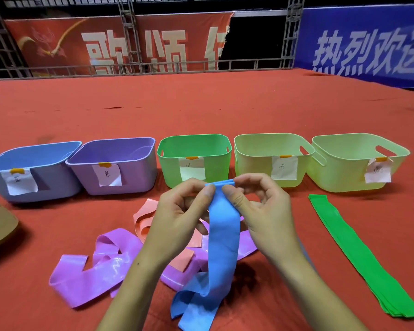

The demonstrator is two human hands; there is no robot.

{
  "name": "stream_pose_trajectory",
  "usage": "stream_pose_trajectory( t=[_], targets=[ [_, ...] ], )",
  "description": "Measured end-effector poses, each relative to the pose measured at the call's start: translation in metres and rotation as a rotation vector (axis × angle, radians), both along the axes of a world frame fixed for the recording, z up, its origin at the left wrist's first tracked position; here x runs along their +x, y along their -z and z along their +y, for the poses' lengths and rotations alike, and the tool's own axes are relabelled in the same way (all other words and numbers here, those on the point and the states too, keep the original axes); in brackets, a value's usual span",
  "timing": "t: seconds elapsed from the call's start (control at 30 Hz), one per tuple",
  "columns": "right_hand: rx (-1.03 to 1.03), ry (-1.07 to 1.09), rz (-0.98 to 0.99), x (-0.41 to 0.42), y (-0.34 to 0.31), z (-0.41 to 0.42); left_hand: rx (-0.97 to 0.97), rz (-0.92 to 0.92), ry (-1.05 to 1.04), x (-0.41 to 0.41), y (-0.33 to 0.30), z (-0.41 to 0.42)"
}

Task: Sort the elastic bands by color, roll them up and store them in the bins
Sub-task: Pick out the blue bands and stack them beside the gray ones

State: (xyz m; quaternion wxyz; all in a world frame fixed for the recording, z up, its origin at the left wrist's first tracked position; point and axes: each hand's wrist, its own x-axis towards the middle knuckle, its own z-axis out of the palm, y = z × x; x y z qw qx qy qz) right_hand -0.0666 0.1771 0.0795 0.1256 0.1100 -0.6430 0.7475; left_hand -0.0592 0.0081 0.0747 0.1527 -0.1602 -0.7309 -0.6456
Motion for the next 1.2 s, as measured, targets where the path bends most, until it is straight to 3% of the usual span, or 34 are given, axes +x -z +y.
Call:
stream_pose_trajectory(
  t=[0.13,0.23,0.5,0.7,0.97,1.2],
  targets=[
    [-0.004,0.045,0.005,0.001,-0.004,-0.002,0.000,0.055,-0.058,-0.001,0.000,-0.001],
    [0.193,0.147,0.092,-0.001,0.001,0.002,0.044,0.104,-0.152,0.000,-0.006,-0.004],
    [0.358,-0.367,-0.111,0.017,0.033,-0.029,0.186,0.198,-0.400,0.001,-0.021,-0.024],
    [0.455,-0.393,-0.089,0.030,0.041,-0.046,0.254,0.232,-0.477,0.004,-0.030,-0.038],
    [0.555,-0.263,-0.084,0.036,0.049,-0.054,0.283,0.227,-0.491,0.002,-0.030,-0.041],
    [0.648,-0.496,-0.150,0.025,0.050,-0.040,0.276,0.137,-0.486,-0.009,-0.018,-0.053]
  ],
)
